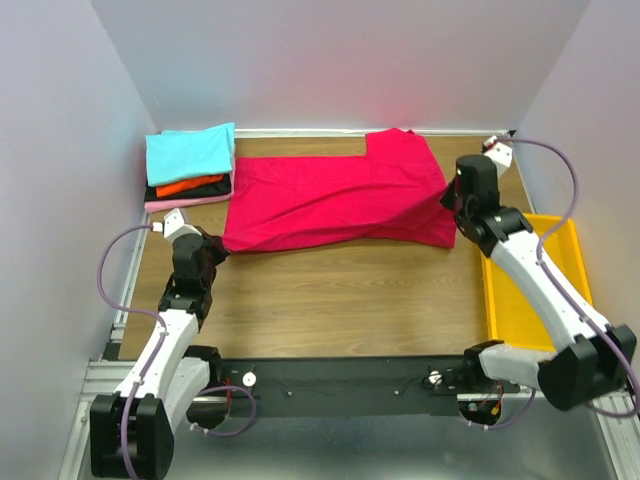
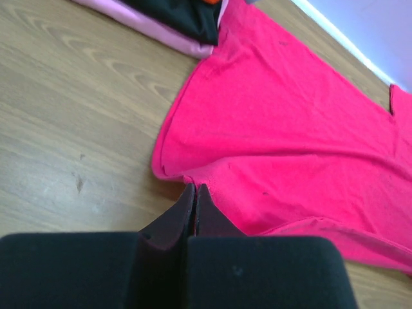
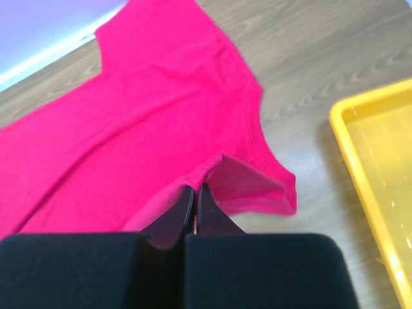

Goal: Fold and stack the t-shirts
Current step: Fold the tshirt

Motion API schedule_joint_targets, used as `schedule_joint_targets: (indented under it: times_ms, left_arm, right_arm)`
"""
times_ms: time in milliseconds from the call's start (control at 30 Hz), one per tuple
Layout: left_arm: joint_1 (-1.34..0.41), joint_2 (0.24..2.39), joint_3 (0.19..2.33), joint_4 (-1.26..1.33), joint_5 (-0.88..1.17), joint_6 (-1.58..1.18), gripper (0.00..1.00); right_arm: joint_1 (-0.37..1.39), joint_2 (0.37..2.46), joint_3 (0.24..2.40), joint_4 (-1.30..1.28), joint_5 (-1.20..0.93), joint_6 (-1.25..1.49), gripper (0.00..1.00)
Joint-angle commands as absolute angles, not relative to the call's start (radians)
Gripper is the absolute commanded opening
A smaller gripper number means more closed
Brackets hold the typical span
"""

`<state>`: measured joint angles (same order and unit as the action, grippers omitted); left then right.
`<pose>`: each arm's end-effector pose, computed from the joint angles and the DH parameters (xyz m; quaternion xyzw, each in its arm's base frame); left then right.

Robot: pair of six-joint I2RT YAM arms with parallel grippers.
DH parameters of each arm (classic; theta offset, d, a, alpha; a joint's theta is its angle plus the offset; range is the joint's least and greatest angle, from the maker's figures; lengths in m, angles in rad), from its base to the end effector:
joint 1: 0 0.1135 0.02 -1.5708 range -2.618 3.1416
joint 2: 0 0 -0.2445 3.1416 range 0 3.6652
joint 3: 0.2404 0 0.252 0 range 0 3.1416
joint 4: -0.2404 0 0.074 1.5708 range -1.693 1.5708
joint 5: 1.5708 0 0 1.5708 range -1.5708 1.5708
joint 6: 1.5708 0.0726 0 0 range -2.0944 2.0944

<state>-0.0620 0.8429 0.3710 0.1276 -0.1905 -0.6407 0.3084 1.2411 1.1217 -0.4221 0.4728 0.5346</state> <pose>0.2398 -0.0011 0.1892 -0.2847 0.7646 -0.1242 0.5647 0.3052 0.0625 0.3038 0.2101 0.8278 0.0098 0.5201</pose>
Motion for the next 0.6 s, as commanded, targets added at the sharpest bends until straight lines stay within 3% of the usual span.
schedule_joint_targets:
  times_ms: [0, 167, 567]
  left_arm:
    - [-0.095, 0.758, 0.336, 0.075, -0.182, -0.672, 0.00]
    - [-0.156, 0.646, 0.305, 0.014, -0.224, -0.715, 0.00]
    - [-0.183, 0.548, 0.245, -0.038, -0.179, -0.785, 0.00]
  right_arm:
    - [0.308, 1.090, 0.991, -0.433, 0.451, 0.572, 0.01]
    - [0.308, 0.910, 0.875, -0.459, 0.426, 0.603, 0.00]
    - [0.308, 0.733, 0.825, -0.569, 0.497, 0.615, 0.01]
